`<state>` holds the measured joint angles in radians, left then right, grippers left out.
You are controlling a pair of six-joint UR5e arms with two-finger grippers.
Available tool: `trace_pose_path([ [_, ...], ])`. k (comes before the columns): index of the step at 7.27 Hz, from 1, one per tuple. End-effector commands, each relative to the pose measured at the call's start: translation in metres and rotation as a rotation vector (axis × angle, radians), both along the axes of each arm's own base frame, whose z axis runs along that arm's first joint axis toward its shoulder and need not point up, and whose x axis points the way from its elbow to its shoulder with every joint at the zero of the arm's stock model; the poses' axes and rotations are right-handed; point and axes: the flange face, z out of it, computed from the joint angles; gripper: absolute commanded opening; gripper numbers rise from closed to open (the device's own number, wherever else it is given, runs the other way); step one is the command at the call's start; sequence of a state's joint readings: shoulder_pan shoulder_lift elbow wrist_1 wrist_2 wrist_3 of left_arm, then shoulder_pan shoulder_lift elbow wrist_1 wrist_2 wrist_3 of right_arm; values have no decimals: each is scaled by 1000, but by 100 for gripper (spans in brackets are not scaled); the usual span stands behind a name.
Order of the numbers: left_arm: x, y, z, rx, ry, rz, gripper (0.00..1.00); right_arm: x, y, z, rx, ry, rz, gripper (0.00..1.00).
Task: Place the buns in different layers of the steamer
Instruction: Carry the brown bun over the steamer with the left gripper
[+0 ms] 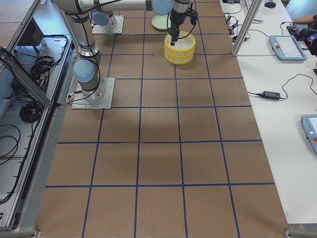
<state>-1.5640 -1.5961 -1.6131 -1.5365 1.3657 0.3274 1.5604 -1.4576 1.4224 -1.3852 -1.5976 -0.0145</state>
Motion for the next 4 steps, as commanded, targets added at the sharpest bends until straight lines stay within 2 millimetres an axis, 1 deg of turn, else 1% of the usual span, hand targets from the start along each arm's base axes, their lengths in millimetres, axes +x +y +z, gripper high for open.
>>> trace_pose_path([
  [1,-22,-16,2,-87,132,-27,2,1,0,0,-6,1,5,99],
  [2,-39,-25,-10,-104,139,-56,2,1,-1,-1,-6,1,5,99],
  [3,-67,-27,-13,-156,169,-108,2,1,-1,-2,-3,1,5,99],
  [4,-84,-44,-22,-239,185,-139,2,1,-2,-5,3,1,2,99],
])
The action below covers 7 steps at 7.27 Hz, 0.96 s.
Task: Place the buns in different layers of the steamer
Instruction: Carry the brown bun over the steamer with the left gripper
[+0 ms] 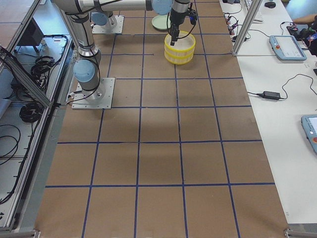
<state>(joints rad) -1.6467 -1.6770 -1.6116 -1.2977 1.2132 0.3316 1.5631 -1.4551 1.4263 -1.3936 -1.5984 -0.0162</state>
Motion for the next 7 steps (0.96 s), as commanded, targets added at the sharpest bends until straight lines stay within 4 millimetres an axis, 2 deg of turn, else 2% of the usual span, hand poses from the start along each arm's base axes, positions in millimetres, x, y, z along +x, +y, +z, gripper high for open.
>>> trace_pose_path([
  [1,-38,-23,-21,-117,41,-48,3,0,-4,-3,-6,0,1,99],
  [2,-61,-21,-23,-131,79,-46,3,0,-6,-3,-16,0,1,99],
  [3,-66,-21,-22,-149,82,-54,4,0,-6,-3,-18,0,4,99],
  [4,-64,-16,-16,-160,80,-59,4,0,-6,-2,-19,0,2,99],
  [7,-58,-11,-20,-170,65,-93,4,0,-6,-2,-19,-2,2,99],
])
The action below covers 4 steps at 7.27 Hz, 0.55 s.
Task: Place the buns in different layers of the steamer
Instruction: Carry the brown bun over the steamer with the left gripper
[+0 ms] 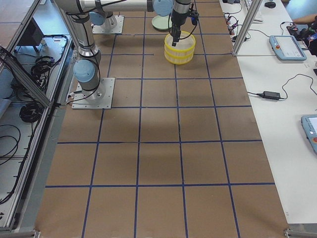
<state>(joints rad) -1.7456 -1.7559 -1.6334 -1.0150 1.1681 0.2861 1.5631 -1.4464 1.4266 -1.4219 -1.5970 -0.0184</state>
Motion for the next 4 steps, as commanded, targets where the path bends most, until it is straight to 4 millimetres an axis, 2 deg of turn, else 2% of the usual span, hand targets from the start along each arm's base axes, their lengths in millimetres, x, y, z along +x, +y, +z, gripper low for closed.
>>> trace_pose_path([
  [1,1,0,-7,0,-5,-27,4,0,-1,-1,0,0,0,99],
  [2,-4,-16,-28,-49,8,-32,4,0,0,-1,1,0,0,99],
  [3,-14,-26,-59,-136,18,-59,9,0,-1,0,-2,0,-2,99],
  [4,-17,-25,-74,-214,25,-77,13,0,-1,0,-5,0,-2,99],
])
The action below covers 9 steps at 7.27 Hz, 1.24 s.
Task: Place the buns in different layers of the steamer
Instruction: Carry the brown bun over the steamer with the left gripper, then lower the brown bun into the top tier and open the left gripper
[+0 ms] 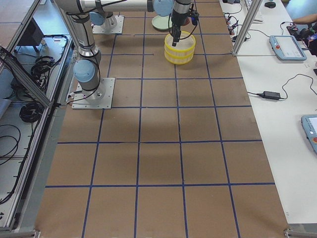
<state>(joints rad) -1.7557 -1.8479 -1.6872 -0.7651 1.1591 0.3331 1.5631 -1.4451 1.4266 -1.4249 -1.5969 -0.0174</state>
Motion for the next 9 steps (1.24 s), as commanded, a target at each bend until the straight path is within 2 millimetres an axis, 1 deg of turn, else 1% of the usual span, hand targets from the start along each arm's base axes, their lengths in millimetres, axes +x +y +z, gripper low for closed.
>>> trace_pose_path([
  [1,-4,6,-36,-118,-23,-93,13,0,0,0,-2,0,1,99],
  [2,-3,11,-46,-109,-32,-117,14,0,0,0,-3,0,-1,99],
  [3,-2,16,-57,-79,-38,-116,69,0,0,0,-3,0,-1,99],
  [4,-3,23,-74,-23,-7,-107,100,0,0,0,-3,-1,-1,99],
  [5,-4,27,-83,25,12,-77,100,0,0,0,-3,0,-1,99],
  [6,-4,27,-83,29,13,-73,100,0,0,0,-3,-1,-2,99],
  [9,-5,24,-74,1,14,-89,100,0,0,0,-3,0,-1,99],
])
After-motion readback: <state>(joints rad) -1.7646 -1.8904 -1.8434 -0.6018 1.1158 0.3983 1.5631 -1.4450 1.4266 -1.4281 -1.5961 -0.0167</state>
